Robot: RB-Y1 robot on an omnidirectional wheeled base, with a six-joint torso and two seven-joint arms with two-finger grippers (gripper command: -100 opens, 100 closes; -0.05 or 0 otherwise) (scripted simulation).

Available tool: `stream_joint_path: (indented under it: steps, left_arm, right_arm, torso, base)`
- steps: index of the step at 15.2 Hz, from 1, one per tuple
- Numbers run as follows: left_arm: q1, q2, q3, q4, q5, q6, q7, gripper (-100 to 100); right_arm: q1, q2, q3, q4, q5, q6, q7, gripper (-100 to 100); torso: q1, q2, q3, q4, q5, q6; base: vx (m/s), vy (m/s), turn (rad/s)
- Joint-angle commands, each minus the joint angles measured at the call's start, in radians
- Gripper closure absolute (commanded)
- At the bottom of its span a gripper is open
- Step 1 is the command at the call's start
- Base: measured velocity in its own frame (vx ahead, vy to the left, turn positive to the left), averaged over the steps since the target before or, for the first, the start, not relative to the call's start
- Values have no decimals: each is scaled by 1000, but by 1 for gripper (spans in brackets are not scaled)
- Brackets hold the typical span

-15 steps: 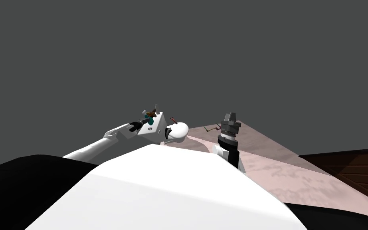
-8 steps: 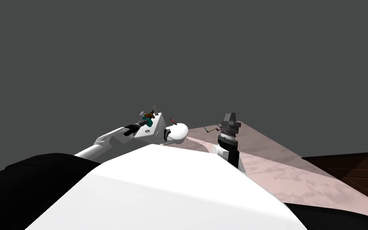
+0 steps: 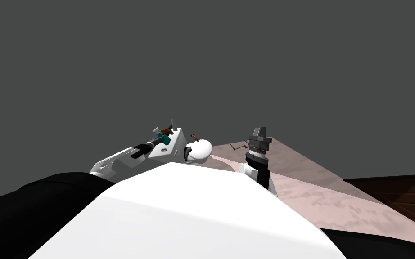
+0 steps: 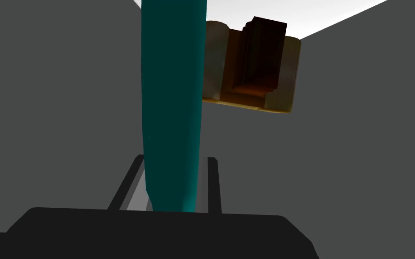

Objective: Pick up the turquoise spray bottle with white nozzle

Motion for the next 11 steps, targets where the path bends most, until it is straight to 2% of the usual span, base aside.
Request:
stream_joint_path:
  steps: [1,2,3,4,5,7,8,10,11]
  left_arm:
    - [50,-11,32,-17,1,-20,-10,100]
    - [59,-11,32,-17,1,-20,-10,100]
    - [91,-26,75,-49,3,-39,-22,100]
    - [116,-26,75,-49,3,-39,-22,100]
    - [144,-42,115,-80,4,-58,-33,100]
    - [183,-42,118,-80,4,-58,-33,100]
    - [206,-57,158,-112,6,-78,-45,100]
    - [245,-57,160,-112,6,-78,-45,100]
    - [221,-54,154,-105,7,-76,-42,100]
  right_arm:
    - [0,0,0,0,0,0,0,0]
    - [0,0,0,0,0,0,0,0]
    - [0,0,0,0,0,0,0,0]
    - [0,0,0,0,0,0,0,0]
    - [0,0,0,0,0,0,0,0]
    - [0,0,0,0,0,0,0,0]
    - [0,0,0,0,0,0,0,0]
    - [0,0,0,0,0,0,0,0]
    - [0,0,0,0,0,0,0,0]
  torso:
    - [0,0,0,0,0,0]
    - [0,0,0,0,0,0]
    - [0,0,0,0,0,0]
    - [0,0,0,0,-1,0]
    - [-1,0,0,0,-1,0]
    - [-2,-2,-1,-1,-1,0]
    - [-1,-2,-1,-1,0,0]
    - [-2,-1,-1,0,-2,0]
    - [-2,0,0,-1,-2,0]
  base:
    - [69,-16,1]
    - [55,-11,11]
    - [60,-14,7]
    - [71,-13,5]
    - [101,-25,11]
    - [91,-18,3]
    - [72,-20,3]
    - [63,-15,2]
    - [24,-2,13]
